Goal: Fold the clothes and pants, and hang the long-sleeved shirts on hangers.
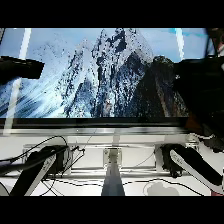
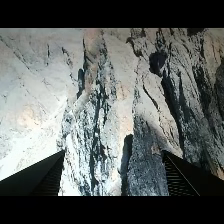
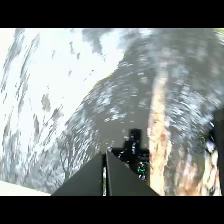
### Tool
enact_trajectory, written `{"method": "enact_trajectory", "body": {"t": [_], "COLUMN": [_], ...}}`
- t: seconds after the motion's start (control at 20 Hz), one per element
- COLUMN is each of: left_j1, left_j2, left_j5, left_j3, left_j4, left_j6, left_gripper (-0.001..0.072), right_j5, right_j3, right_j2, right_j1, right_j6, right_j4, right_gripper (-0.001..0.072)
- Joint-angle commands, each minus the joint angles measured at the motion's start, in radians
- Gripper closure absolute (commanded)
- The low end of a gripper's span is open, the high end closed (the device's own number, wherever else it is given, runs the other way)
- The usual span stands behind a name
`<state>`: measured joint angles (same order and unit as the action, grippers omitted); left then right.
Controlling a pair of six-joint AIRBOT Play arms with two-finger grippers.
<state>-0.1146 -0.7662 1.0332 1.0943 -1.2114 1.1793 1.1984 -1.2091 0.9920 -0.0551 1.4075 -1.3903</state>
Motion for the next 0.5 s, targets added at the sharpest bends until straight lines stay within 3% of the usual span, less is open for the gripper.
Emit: {"method": "enact_trajectory", "body": {"t": [0.0,0.45], "left_j1": [-0.001,-0.001], "left_j2": [0.001,0.001], "left_j5": [0.0,0.0], "left_j3": [0.0,0.0], "left_j4": [0.0,0.0], "left_j6": [0.0,0.0], "left_gripper": [0.0036,0.0036], "right_j5": [-0.008,-0.013], "right_j3": [0.0,0.0], "right_j2": [0.027,0.027], "right_j1": [-0.116,-0.12], "right_j6": [-0.051,-0.05], "right_j4": [-0.031,0.024], "right_gripper": [0.0674,0.0673]}}
